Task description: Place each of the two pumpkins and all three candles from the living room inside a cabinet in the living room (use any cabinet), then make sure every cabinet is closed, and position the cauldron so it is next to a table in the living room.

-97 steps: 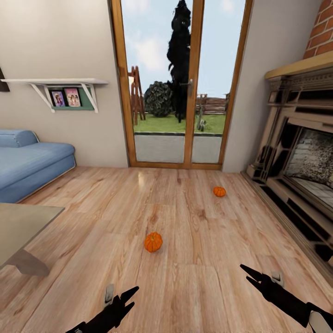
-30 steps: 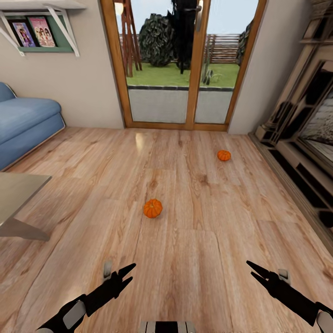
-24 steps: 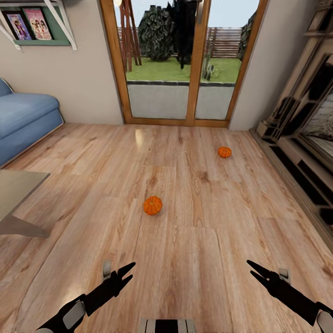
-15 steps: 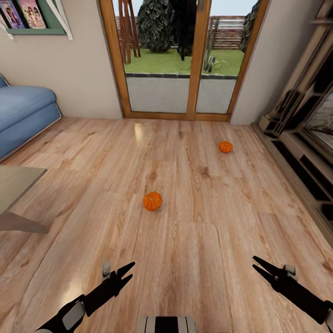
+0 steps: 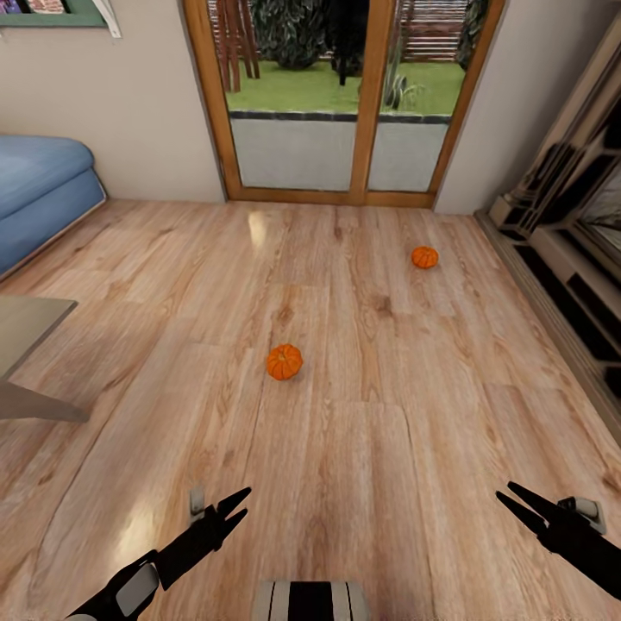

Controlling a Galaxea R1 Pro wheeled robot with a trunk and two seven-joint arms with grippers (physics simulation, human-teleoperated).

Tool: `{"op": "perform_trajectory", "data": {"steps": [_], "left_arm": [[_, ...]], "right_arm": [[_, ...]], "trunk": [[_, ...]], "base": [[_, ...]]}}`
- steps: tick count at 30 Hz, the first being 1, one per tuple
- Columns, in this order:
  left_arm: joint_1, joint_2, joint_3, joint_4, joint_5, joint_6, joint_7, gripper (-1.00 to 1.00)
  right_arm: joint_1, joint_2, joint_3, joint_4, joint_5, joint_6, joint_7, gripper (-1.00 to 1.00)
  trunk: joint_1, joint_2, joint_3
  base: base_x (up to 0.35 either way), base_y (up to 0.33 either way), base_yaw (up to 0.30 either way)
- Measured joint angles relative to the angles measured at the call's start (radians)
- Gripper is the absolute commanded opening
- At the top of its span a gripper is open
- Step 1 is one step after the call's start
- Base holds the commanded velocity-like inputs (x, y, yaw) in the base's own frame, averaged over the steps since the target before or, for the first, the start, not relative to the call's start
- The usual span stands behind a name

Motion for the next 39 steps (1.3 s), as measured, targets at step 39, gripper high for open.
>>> {"op": "perform_trajectory", "data": {"steps": [39], "left_arm": [[0.001,0.004,0.002,0.0,0.0,-0.002,-0.031,1.0]], "right_arm": [[0.003,0.002,-0.004,-0.002,0.002,0.004,-0.002,1.0]], "trunk": [[0.011,-0.006,-0.097]], "base": [[0.009,0.0,0.0]]}}
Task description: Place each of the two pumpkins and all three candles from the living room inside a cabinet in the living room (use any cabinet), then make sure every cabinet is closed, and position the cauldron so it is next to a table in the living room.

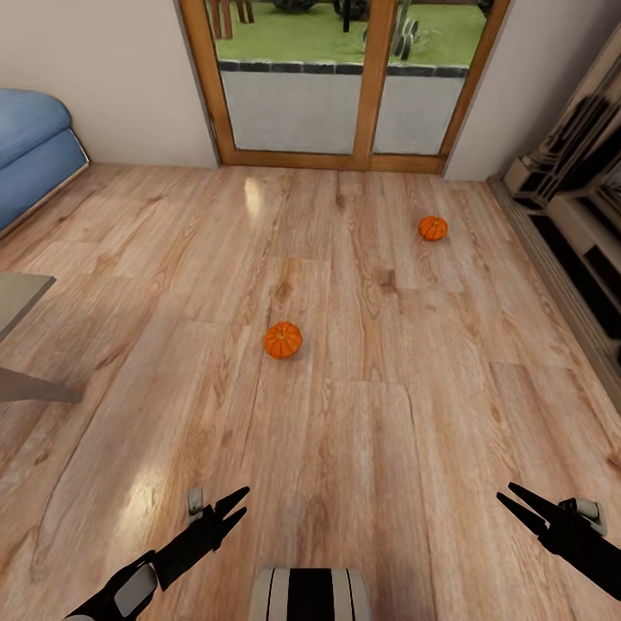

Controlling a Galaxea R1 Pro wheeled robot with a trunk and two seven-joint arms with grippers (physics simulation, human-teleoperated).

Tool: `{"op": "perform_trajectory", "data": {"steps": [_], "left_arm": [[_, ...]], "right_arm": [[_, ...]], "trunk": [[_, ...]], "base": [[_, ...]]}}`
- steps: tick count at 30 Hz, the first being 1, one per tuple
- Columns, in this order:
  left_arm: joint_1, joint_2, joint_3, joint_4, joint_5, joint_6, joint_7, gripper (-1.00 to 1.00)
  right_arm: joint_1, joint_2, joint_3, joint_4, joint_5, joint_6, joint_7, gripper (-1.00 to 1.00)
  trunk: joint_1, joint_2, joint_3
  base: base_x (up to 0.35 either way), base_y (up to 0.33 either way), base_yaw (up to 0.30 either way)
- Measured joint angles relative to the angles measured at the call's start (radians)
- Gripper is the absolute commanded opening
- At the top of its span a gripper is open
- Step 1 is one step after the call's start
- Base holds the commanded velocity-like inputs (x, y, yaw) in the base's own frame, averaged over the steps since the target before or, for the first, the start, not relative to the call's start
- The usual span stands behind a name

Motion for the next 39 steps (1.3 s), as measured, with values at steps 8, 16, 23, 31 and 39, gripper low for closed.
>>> {"op": "perform_trajectory", "data": {"steps": [8,16,23,31,39], "left_arm": [[0.0,0.0,0.0,0.0,0.0,-0.002,-0.002,1.0],[0.0,0.0,0.0,0.0,0.0,-0.002,-0.002,1.0],[0.0,0.0,0.0,0.0,0.0,-0.002,-0.003,1.0],[0.0,0.0,0.0,0.0,0.0,-0.002,-0.003,1.0],[0.0,0.0,0.0,0.001,0.0,-0.001,-0.002,1.0]], "right_arm": [[0.0,0.0,0.0,0.0,0.0,0.0,0.0,1.0],[0.0,0.0,0.0,0.0,-0.001,0.0,0.0,1.0],[0.0,0.0,-0.001,0.0,-0.001,0.0,0.0,1.0],[0.0,0.0,-0.001,0.0,-0.001,0.001,0.0,1.0],[0.0,0.0,-0.001,0.0,-0.001,0.0,0.0,1.0]], "trunk": [[0.0,0.0,0.0],[0.0,0.0,0.0],[0.0,0.0,0.0],[0.0,0.0,0.0],[0.0,0.0,0.0]], "base": [[0.269,0.0,0.0],[0.314,0.0,0.0],[0.324,0.0,0.0],[0.334,0.038,0.0],[0.317,0.124,0.0]]}}
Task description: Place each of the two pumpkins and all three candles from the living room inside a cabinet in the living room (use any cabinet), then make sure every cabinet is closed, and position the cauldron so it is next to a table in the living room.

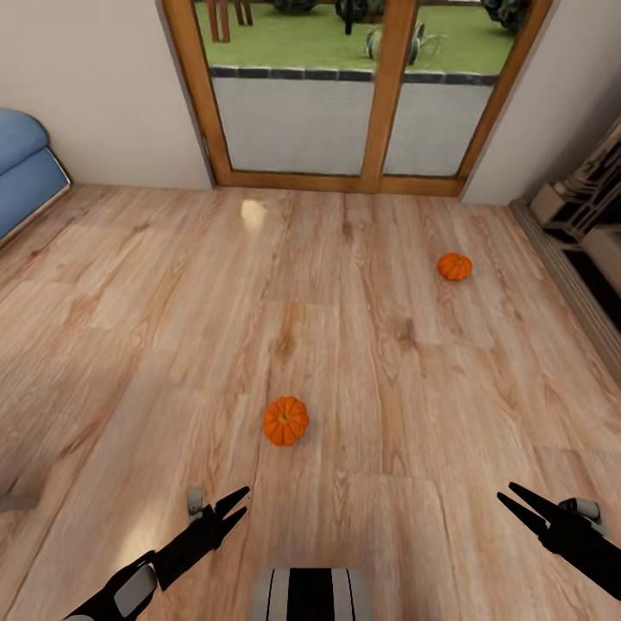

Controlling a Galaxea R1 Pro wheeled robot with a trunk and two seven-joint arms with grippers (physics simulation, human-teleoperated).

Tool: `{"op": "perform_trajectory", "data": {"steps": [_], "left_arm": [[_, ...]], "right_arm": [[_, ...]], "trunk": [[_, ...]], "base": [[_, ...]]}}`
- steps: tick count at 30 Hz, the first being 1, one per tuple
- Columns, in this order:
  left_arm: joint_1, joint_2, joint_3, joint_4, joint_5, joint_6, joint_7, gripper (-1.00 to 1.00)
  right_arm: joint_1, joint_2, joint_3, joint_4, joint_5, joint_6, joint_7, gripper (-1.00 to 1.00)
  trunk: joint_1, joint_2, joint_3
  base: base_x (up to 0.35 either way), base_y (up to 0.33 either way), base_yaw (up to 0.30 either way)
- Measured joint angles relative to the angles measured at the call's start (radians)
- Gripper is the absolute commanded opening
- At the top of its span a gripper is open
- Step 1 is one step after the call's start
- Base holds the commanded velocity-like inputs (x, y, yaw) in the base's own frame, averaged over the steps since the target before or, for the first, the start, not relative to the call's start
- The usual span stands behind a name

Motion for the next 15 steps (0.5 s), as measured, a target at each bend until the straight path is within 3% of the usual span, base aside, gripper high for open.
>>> {"op": "perform_trajectory", "data": {"steps": [9,15], "left_arm": [[0.0,0.0,0.0,0.0,0.0,-0.001,0.001,1.0],[0.0,0.0,0.0,0.0,0.0,-0.002,0.001,1.0]], "right_arm": [[0.0,-0.001,0.0,0.0,0.0,0.0,0.0,1.0],[0.0,-0.001,0.0,0.0,0.0,0.001,0.0,1.0]], "trunk": [[0.0,0.0,0.0],[0.001,0.0,0.0]], "base": [[0.271,0.111,0.0],[0.07,-0.046,0.0]]}}
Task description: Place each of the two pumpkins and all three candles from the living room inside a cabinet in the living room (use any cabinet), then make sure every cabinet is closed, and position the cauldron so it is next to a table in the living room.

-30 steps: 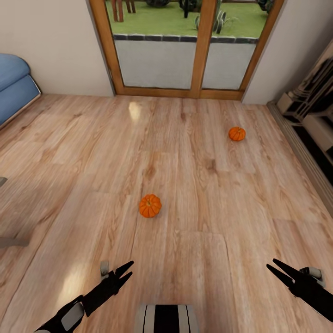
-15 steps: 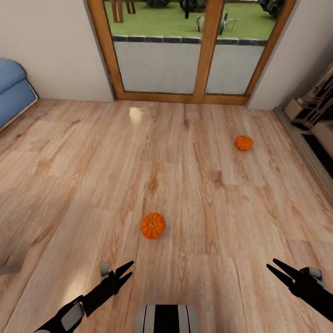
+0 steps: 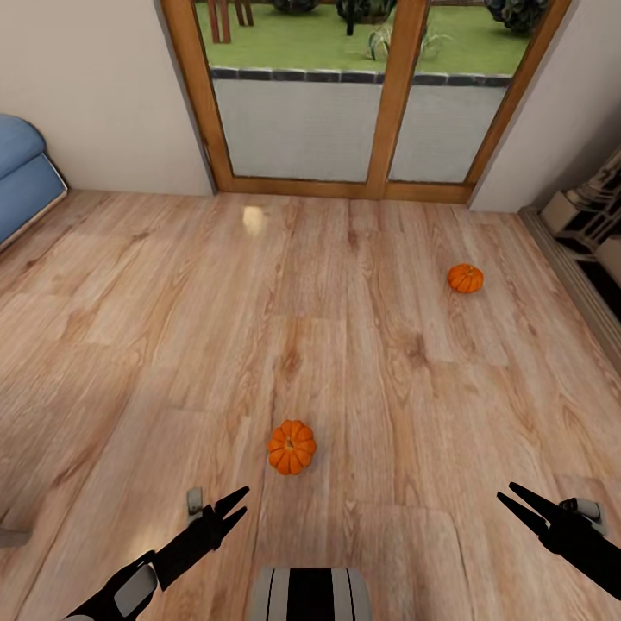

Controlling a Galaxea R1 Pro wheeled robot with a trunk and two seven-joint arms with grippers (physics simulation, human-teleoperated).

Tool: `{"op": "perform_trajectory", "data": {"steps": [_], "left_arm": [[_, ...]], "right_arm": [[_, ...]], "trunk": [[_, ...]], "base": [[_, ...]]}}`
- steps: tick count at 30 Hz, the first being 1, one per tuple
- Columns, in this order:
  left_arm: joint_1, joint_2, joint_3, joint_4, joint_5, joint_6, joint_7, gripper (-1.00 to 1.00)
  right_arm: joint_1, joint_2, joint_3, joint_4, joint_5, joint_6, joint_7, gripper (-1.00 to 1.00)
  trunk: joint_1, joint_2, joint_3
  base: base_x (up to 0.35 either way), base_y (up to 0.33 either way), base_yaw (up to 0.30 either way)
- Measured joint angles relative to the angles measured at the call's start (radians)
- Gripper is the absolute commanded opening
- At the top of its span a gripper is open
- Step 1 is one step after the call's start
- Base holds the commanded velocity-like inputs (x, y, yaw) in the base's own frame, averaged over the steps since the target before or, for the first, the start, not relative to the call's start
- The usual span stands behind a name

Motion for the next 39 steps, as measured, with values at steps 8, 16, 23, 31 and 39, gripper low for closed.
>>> {"op": "perform_trajectory", "data": {"steps": [8,16,23,31,39], "left_arm": [[0.0,0.0,0.0,-0.001,0.0,-0.006,-0.001,1.0],[0.0,0.0,0.0,-0.001,0.001,-0.007,-0.002,1.0],[0.0,0.0,0.0,0.0,0.001,-0.007,-0.002,1.0],[0.0,0.0,0.0,-0.001,0.001,-0.007,-0.003,1.0],[0.0,0.0,0.0,-0.002,0.0,-0.007,-0.004,1.0]], "right_arm": [[0.0,0.0,0.0,0.0,0.0,0.001,0.0,1.0],[0.0,0.0,0.0,0.0,-0.001,0.001,0.0,1.0],[0.0,0.0,0.0,0.0,-0.002,0.001,0.0,1.0],[0.0,0.0,0.0,0.0,-0.002,0.001,0.0,1.0],[0.0,0.0,0.0,0.0,-0.001,0.001,0.0,1.0]], "trunk": [[0.0,0.0,0.0],[0.0,0.0,0.0],[0.0,0.0,0.0],[0.0,0.0,0.0],[0.001,0.0,-0.008]], "base": [[0.007,-0.005,0.0],[0.0,0.0,0.0],[0.0,0.0,0.0],[0.0,0.0,0.0],[0.0,0.0,0.0]]}}
